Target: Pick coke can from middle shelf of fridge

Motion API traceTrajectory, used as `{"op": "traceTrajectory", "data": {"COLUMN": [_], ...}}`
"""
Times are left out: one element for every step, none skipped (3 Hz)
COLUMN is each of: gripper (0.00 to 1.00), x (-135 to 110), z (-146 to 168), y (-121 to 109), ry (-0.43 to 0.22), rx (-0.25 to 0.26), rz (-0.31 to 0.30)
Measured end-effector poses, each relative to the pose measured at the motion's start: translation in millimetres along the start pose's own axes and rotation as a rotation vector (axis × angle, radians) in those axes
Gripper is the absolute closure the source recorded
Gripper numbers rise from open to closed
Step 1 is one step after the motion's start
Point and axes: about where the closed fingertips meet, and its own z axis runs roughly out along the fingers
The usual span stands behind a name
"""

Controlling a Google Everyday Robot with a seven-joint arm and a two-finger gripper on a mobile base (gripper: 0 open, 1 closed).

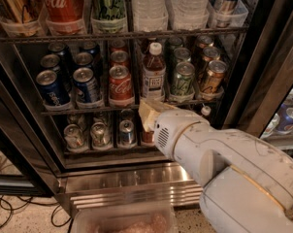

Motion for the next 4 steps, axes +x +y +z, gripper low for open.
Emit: {"op": "traceTrajectory", "data": {"gripper": [1.0,1.0,1.0,1.0], "x": [6.0,5.4,0.7,1.5], "z": [13.1,26.8,40.3,45.6], "y": [-10.8,-15.7,-17.5,-13.8], "ry": [0.04,0.063,0.075,0.109], "rx": [0.074,0.12,0.149,0.143], "rz": [-0.097,-0.19,-0.263,-0.286]}}
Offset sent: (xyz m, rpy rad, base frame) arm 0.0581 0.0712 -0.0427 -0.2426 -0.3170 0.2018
